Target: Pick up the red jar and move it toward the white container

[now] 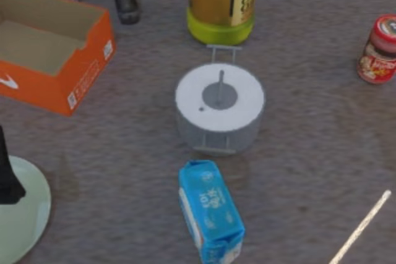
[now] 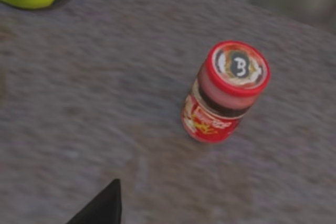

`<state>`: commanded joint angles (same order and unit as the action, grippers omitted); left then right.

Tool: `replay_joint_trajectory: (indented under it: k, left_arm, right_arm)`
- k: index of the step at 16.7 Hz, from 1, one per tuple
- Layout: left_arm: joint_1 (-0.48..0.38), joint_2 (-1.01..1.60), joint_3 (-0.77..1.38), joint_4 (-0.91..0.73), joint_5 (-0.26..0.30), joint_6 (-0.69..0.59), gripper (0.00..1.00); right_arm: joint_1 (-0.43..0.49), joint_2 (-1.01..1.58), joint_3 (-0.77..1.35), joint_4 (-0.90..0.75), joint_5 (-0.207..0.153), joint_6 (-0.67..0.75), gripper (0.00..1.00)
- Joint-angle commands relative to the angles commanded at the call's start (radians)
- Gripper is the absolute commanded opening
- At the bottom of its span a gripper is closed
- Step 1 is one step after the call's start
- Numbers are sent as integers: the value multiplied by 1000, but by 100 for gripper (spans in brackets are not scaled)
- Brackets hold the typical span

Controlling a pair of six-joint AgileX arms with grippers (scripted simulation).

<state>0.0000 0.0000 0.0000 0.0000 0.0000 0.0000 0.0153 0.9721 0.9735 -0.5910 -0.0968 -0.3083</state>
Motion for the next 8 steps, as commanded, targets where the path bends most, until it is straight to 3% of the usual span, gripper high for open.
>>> replay_joint_trajectory:
  k: [8]
  left_arm:
    - [0, 0, 0, 0, 0, 0, 100]
  right_arm:
    - [-32, 815, 841, -488, -32, -276, 100]
